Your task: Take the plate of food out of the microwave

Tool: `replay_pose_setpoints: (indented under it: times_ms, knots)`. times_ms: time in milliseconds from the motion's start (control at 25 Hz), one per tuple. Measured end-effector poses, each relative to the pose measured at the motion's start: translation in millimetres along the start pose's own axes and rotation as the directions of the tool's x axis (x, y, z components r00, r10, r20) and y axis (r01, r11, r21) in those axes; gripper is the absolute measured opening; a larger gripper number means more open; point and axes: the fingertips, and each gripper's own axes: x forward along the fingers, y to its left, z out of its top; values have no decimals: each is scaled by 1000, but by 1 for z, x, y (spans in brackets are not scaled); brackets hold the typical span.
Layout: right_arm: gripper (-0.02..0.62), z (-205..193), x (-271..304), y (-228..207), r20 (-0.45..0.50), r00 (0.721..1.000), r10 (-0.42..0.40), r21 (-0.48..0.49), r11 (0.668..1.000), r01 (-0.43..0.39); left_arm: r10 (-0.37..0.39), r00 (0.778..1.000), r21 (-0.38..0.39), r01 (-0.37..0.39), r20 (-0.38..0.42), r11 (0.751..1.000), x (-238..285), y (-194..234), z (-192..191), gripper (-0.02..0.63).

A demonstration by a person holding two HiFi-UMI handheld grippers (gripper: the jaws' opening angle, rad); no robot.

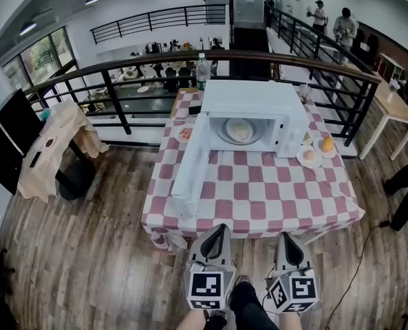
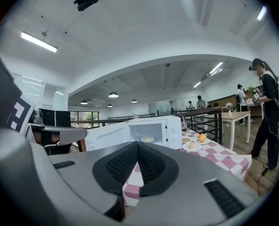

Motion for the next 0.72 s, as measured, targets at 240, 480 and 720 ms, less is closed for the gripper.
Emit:
replay_pose_setpoints:
  times_ms: [240, 480, 720]
  knots:
    - [11, 11, 42, -23, -7, 998, 57, 10, 998, -57, 58, 998, -9, -58, -11, 998, 41, 3, 5, 34]
    - [11, 21, 83, -44, -13, 994, 112, 8, 994, -112, 115, 993, -22, -115, -11, 993, 80, 8, 13, 34]
    - [11, 29, 115, -68, -12, 990, 144, 21, 989, -144, 157, 987, -39, -157, -18, 987, 113, 6, 16, 34]
